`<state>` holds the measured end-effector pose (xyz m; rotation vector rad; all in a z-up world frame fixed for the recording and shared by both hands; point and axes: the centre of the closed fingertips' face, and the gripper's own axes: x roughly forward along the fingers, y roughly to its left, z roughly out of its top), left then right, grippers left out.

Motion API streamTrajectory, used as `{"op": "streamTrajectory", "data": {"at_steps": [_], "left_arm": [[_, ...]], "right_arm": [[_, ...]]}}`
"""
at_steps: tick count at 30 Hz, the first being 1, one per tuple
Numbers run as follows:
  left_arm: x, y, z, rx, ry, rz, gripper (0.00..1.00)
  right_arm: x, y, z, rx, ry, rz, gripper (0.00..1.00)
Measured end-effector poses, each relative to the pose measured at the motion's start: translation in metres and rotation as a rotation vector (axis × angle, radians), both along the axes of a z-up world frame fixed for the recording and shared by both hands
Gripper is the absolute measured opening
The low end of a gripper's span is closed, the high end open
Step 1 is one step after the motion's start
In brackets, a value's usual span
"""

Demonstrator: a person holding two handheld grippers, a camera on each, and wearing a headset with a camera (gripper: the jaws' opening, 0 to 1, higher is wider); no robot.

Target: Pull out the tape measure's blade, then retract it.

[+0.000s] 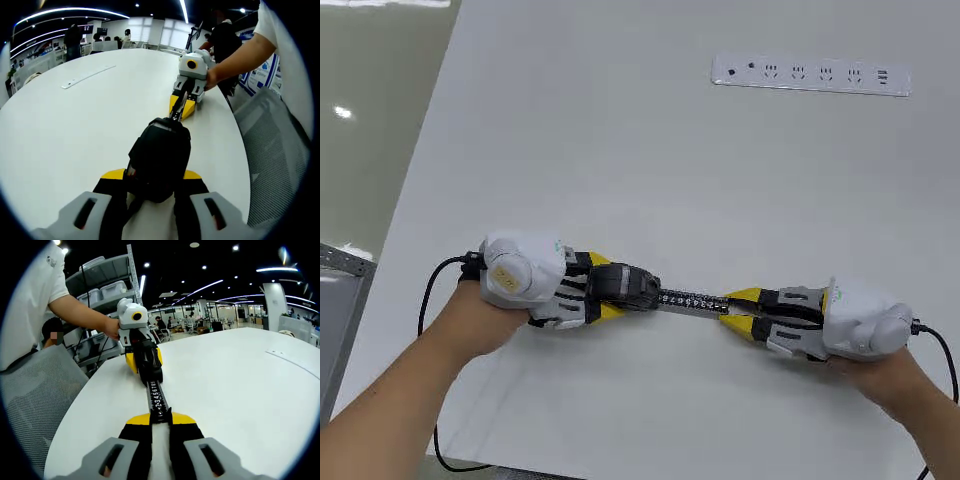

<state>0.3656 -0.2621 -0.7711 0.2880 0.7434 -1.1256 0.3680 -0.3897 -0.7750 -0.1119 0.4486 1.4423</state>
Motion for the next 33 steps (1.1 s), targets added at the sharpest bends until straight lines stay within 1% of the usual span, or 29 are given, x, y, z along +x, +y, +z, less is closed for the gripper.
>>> {"op": "streamTrajectory", "data": {"at_steps": [8,14,17,25,27,33], "left_arm": [[0.001,-0.001,0.000,-0.002,-0.002,0.007,0.32],[0.001,0.000,0.000,-0.006,-0.001,0.006,0.32],[0.001,0.000,0.000,-0.005,-0.003,0.004,0.32],[0.001,0.000,-0.001,-0.001,-0.004,0.002,0.32],[0.001,0.000,-0.001,-0.003,-0.003,0.004,0.32],[0.001,0.001,-0.002,-0.002,-0.001,0.004,0.32]], "right_arm": [[0.001,-0.011,0.001,-0.003,0.003,-0.014,0.10],[0.003,-0.026,-0.001,-0.005,0.009,-0.034,0.10],[0.003,-0.030,0.000,-0.007,0.006,-0.039,0.10],[0.002,-0.035,-0.002,-0.008,0.007,-0.045,0.10],[0.002,-0.035,0.000,-0.009,0.006,-0.046,0.10],[0.003,-0.041,-0.002,-0.008,0.007,-0.052,0.10]]}}
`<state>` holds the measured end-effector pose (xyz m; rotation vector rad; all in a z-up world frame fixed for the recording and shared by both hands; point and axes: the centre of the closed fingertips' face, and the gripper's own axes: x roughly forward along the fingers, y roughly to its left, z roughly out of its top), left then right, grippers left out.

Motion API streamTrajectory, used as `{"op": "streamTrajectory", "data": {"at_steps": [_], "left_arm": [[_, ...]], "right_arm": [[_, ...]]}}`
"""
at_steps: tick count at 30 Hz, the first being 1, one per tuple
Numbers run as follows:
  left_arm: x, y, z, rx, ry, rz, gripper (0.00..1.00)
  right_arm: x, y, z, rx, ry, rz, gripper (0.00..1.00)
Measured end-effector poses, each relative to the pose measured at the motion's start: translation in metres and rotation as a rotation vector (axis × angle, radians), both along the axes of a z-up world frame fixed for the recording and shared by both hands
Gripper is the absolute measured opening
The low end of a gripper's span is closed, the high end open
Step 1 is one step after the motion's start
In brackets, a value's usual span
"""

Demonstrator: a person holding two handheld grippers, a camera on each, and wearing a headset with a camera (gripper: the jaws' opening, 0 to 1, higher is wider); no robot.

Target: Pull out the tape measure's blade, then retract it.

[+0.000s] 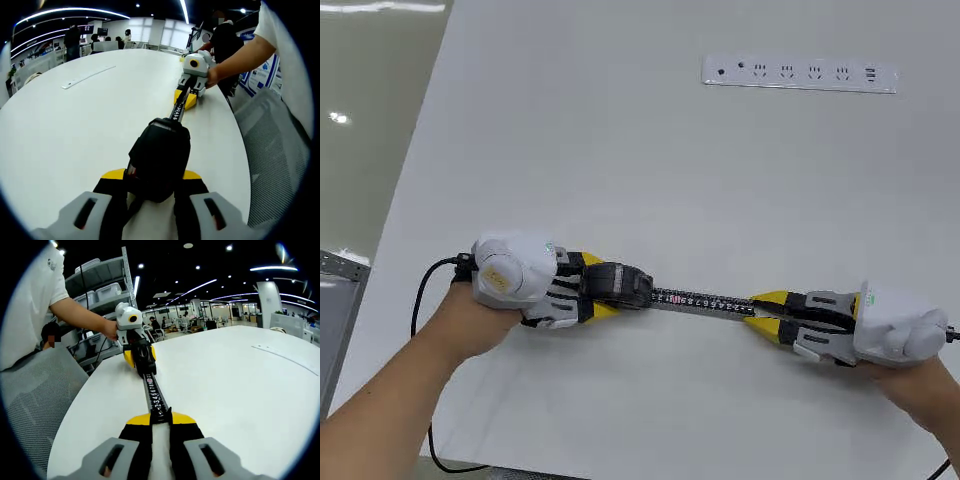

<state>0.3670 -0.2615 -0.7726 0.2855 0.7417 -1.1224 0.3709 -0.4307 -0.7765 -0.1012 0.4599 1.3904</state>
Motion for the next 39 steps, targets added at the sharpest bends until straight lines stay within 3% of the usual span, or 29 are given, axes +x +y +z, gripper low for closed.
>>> {"op": "streamTrajectory", "data": {"at_steps": [39], "left_arm": [[-0.001,-0.002,0.001,0.005,0.003,0.002,0.32]], "right_arm": [[0.000,-0.030,0.006,-0.012,0.006,-0.034,0.10]]}}
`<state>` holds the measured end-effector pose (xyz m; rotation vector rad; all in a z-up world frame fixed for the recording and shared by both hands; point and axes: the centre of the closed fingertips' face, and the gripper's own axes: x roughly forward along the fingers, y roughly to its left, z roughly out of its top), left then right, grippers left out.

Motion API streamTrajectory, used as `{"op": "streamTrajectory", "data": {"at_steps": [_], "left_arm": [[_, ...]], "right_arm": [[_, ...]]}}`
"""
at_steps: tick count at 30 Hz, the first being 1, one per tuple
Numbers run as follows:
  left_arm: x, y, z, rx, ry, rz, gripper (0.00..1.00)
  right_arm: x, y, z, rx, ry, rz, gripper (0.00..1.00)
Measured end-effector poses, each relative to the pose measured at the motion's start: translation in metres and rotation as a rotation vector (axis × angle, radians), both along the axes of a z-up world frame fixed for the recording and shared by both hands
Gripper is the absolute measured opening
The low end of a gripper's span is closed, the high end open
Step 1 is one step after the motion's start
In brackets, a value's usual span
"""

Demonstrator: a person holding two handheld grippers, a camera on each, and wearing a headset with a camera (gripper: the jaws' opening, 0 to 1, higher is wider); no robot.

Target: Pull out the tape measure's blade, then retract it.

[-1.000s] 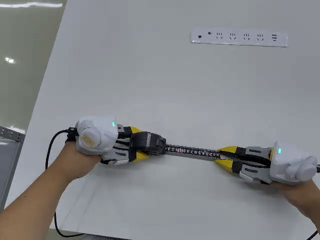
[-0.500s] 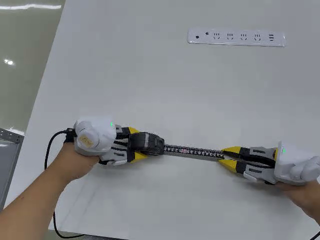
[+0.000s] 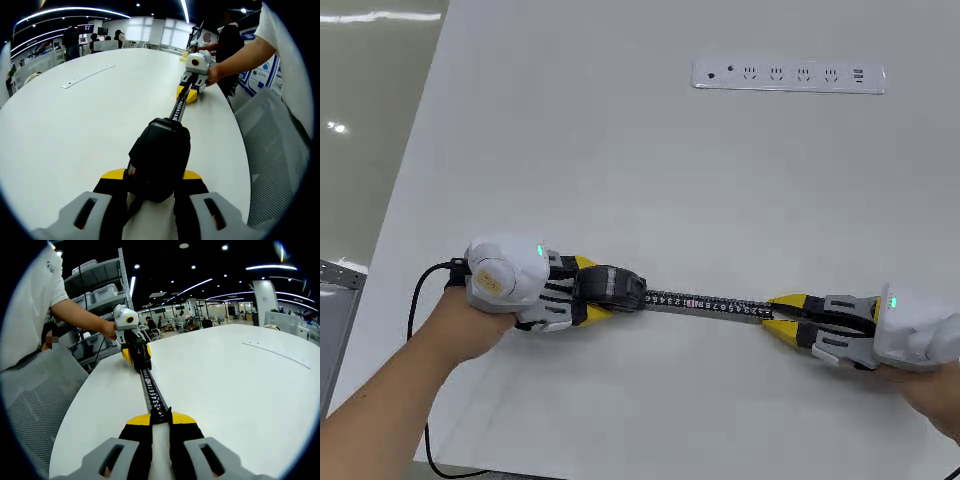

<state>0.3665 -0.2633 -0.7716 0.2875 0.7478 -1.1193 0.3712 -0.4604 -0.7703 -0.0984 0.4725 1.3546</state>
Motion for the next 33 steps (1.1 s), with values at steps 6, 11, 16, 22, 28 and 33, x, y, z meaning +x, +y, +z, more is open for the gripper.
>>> {"op": "streamTrajectory", "data": {"at_steps": [6,11,16,22,28,33], "left_arm": [[0.000,0.000,0.000,-0.001,0.000,0.000,0.32],[0.000,0.001,0.000,0.000,-0.001,-0.001,0.32],[0.000,0.001,-0.001,0.000,0.000,0.000,0.32],[0.000,0.001,-0.001,0.003,0.001,0.002,0.32],[0.000,0.001,0.000,0.005,0.002,0.001,0.32],[0.000,0.000,0.000,0.005,0.002,0.001,0.32]], "right_arm": [[0.000,-0.002,0.003,-0.003,0.001,-0.001,0.10],[0.000,-0.008,0.002,-0.003,0.002,-0.006,0.10],[0.001,-0.012,0.001,-0.006,0.004,-0.009,0.10],[0.002,-0.019,-0.002,-0.014,0.003,-0.009,0.10],[0.004,-0.026,-0.003,-0.019,0.005,-0.015,0.10],[0.003,-0.027,-0.001,-0.020,0.005,-0.019,0.10]]}}
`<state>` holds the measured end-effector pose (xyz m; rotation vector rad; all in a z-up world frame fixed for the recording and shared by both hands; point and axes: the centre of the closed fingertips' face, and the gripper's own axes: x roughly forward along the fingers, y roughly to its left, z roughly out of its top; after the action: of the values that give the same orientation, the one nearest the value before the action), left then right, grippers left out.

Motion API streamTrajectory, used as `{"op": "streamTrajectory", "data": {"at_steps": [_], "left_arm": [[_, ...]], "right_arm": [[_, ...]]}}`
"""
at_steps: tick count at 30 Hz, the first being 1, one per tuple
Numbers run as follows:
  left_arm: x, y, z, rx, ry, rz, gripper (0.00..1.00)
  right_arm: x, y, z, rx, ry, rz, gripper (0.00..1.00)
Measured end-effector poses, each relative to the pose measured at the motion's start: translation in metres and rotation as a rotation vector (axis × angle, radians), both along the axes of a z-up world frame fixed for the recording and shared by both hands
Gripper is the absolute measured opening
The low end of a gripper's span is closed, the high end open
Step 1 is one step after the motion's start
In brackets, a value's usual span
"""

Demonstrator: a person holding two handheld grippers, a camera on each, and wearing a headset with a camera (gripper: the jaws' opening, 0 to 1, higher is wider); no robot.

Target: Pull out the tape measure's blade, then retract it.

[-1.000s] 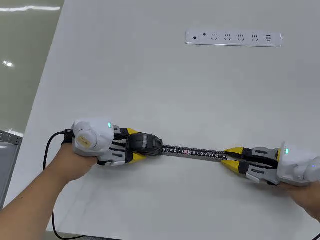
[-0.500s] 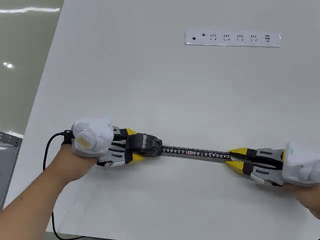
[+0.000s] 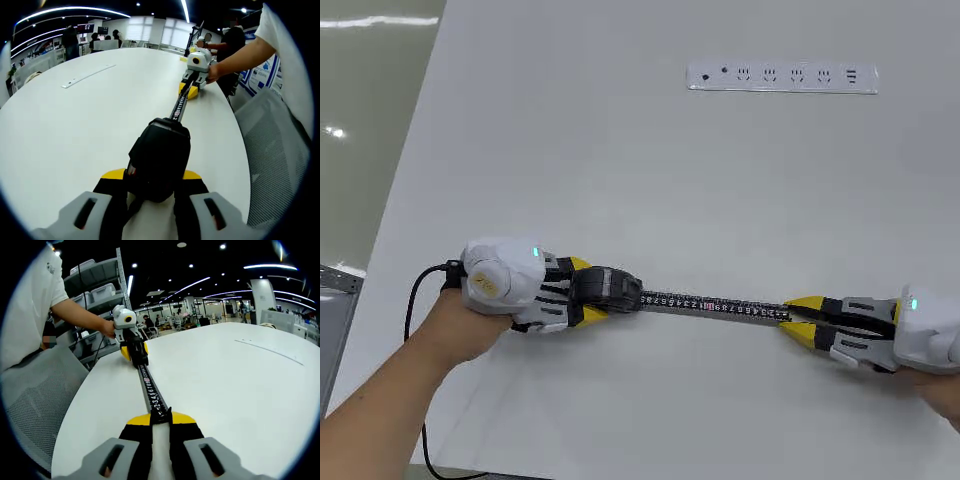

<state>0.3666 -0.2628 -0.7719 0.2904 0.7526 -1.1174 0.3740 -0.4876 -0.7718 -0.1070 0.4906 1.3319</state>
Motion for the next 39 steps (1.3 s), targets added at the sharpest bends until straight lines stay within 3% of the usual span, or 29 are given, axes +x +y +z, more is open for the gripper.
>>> {"op": "streamTrajectory", "data": {"at_steps": [39], "left_arm": [[0.000,0.002,-0.001,0.004,0.002,0.005,0.33]], "right_arm": [[-0.002,-0.032,0.008,-0.022,-0.005,-0.042,0.09]]}}
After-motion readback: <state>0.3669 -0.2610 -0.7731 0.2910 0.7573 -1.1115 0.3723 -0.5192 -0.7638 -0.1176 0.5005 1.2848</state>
